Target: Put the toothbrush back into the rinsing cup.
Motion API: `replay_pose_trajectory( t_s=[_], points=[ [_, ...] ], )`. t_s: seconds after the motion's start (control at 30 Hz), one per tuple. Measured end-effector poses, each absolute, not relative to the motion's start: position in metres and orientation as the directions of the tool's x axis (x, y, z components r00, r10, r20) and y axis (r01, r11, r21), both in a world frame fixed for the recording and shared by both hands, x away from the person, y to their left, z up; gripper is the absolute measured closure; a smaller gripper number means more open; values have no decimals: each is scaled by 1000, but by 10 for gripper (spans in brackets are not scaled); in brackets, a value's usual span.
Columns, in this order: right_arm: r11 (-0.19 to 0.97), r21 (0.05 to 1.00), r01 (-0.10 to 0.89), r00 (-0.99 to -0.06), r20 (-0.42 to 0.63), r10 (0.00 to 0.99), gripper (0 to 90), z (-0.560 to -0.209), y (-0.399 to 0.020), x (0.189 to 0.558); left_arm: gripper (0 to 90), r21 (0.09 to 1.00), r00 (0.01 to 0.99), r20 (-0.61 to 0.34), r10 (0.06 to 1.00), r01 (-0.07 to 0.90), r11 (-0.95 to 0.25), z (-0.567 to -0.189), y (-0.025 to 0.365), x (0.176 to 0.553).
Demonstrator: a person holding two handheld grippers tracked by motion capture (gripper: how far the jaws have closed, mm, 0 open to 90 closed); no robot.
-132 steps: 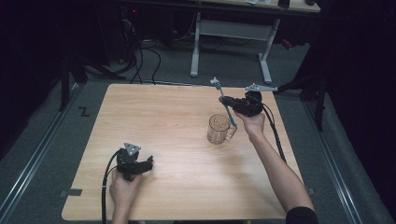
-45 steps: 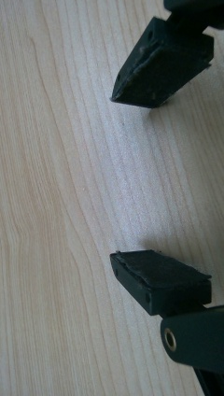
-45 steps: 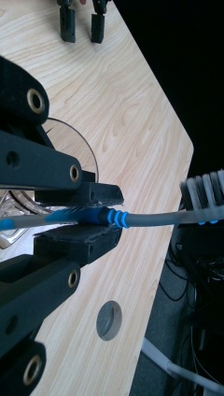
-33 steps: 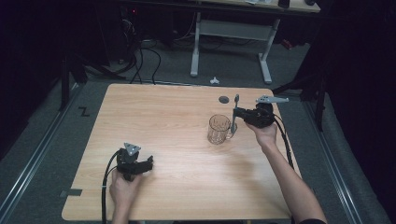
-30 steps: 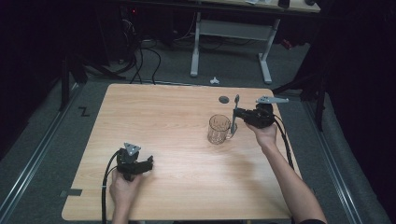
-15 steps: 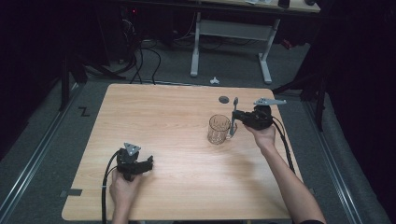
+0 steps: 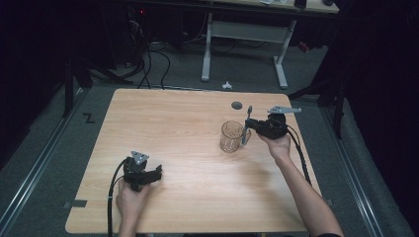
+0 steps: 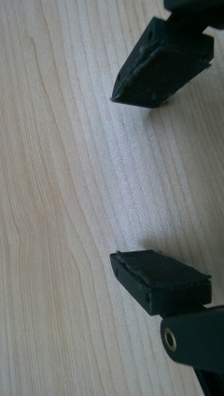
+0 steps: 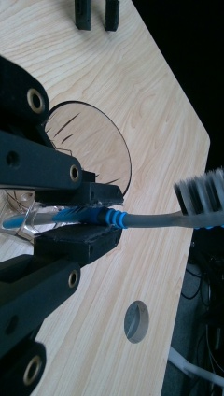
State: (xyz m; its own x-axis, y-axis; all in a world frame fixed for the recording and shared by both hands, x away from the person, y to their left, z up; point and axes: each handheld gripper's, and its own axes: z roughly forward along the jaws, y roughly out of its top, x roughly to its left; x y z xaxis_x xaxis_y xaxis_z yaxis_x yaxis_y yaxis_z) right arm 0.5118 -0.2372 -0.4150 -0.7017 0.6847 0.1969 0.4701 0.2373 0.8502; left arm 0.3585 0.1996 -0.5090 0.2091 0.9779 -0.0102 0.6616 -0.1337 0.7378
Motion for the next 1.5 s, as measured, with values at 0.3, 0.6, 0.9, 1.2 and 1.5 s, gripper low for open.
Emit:
replay_pose_trajectory(
  t_s=[0.3, 0.6, 0.9, 1.2, 1.5],
  points=[
    [242, 841, 483, -697, 202, 688, 792, -419, -236, 513, 197, 738, 209, -10, 978, 662, -134, -509, 200, 359],
    [247, 837, 488, -697, 203, 688, 787, -422, -236, 513, 197, 738, 209, -10, 978, 662, -134, -509, 200, 359],
    [258, 836, 485, -699, 192, 689, 732, -422, -234, 512, 197, 738, 209, -10, 978, 662, -134, -509, 200, 359],
    [276, 842, 464, -701, 158, 696, 630, -420, -233, 507, 197, 738, 209, -10, 978, 662, -134, -509, 200, 359],
    [269, 853, 447, -691, 137, 710, 587, -415, -239, 502, 197, 738, 209, -10, 978, 662, -134, -509, 200, 359]
  ],
)
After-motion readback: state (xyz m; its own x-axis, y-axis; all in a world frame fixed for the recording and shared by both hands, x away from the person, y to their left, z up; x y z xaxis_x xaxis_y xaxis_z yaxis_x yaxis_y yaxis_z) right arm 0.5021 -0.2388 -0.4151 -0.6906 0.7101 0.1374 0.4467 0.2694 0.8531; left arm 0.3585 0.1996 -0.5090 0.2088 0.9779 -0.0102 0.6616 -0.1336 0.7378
